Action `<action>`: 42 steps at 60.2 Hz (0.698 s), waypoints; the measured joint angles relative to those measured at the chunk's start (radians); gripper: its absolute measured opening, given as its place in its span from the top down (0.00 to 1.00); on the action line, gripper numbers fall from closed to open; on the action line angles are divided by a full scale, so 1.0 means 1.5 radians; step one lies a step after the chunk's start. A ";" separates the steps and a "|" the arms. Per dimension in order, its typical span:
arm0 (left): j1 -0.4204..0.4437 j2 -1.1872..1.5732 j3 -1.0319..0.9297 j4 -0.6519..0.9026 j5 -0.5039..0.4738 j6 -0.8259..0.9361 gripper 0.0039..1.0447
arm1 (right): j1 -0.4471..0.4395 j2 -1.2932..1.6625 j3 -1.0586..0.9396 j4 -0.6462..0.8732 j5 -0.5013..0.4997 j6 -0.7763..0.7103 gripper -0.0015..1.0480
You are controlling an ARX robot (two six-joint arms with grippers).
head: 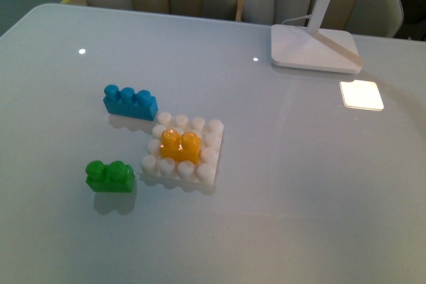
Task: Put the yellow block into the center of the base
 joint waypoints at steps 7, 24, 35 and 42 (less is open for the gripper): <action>0.000 -0.017 0.000 -0.006 0.000 0.000 0.98 | 0.000 0.000 0.000 0.000 0.000 0.000 0.08; 0.000 -0.017 0.000 -0.007 0.000 0.000 0.98 | 0.000 0.000 0.000 0.000 0.000 0.000 0.08; 0.000 -0.017 0.000 -0.007 0.000 0.000 0.98 | 0.000 0.000 0.000 0.000 0.000 0.000 0.08; 0.000 -0.017 0.000 -0.007 0.000 0.000 0.98 | 0.000 0.000 0.000 0.000 0.000 0.000 0.08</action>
